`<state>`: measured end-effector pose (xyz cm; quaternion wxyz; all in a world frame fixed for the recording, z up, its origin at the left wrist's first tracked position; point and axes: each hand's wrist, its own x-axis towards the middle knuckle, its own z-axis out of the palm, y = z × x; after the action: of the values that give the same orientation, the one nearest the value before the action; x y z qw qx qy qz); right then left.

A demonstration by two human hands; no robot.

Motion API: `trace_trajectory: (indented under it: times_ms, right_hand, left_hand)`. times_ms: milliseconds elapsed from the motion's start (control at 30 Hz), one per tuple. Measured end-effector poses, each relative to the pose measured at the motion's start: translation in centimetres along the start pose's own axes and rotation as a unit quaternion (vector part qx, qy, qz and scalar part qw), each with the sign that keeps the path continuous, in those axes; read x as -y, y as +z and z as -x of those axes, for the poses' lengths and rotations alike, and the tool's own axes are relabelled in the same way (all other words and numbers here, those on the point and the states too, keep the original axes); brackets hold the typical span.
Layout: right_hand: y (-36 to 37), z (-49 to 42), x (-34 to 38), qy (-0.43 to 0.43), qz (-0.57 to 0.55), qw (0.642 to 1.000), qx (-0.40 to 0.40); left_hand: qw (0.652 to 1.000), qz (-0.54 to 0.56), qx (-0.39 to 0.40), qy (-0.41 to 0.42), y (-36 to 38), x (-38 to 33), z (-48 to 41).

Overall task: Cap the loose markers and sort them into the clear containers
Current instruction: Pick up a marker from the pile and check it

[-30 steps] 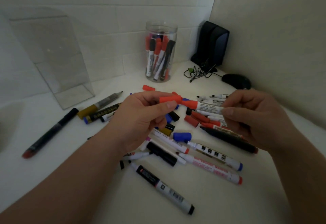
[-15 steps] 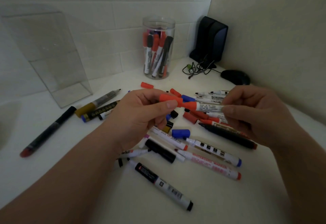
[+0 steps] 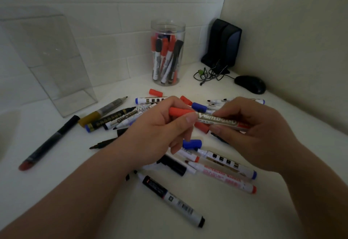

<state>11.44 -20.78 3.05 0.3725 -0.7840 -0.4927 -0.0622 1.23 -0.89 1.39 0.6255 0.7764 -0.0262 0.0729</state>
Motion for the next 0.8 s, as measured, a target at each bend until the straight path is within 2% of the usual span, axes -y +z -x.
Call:
trace_trajectory:
  times_ms: [133,200,333,400,467,500,567,633,667,733,800]
  right_hand:
    - [1.3,0.1,0.6,-0.062,0.084,0.994,-0.01]
    - [2.2,0.1,0.8,-0.08,0.111,0.99,-0.031]
    - [3.1,0.2,1.2,-0.1,0.125,0.985,-0.068]
    - [3.1,0.3,1.9,-0.036,0.066,0.995,-0.07]
    - [2.9,0.2,2.4,0.099,-0.078,0.991,-0.037]
    - [2.7,0.0,2.4,0.175,-0.181,0.968,-0.006]
    - [2.4,-0.4,1.9,0.29,-0.386,0.874,0.061]
    - [2.6,-0.7,1.5,0.335,-0.495,0.797,0.088]
    - [2.8,-0.7,1.4,0.343,-0.514,0.78,0.094]
    - [3.2,-0.7,1.2,0.333,-0.508,0.788,0.098]
    - [3.3,-1.0,1.2,0.306,-0.45,0.834,0.091]
  left_hand:
    - [0.998,0.019,-0.064,-0.016,0.4,-0.1,-0.1]
    - [0.994,0.063,-0.088,-0.012,0.4,0.1,-0.2]
    - [0.989,0.131,-0.067,0.014,0.2,0.3,-0.2]
    - [0.989,0.136,-0.049,0.017,0.0,0.3,-0.2]
    - [0.991,0.128,-0.04,0.015,-0.2,0.3,-0.2]
    - [0.992,0.119,-0.04,0.013,-0.2,0.2,-0.2]
    - [0.994,0.096,-0.043,0.008,-0.2,0.1,-0.3]
    - [0.996,0.079,-0.044,0.006,-0.2,0.1,-0.4]
    - [0.996,0.077,-0.048,0.005,-0.2,0.3,-0.4]
    - [0.993,0.097,-0.063,-0.006,-0.1,0.6,-0.6]
    - [0.988,0.12,-0.094,-0.018,0.3,0.8,-0.8]
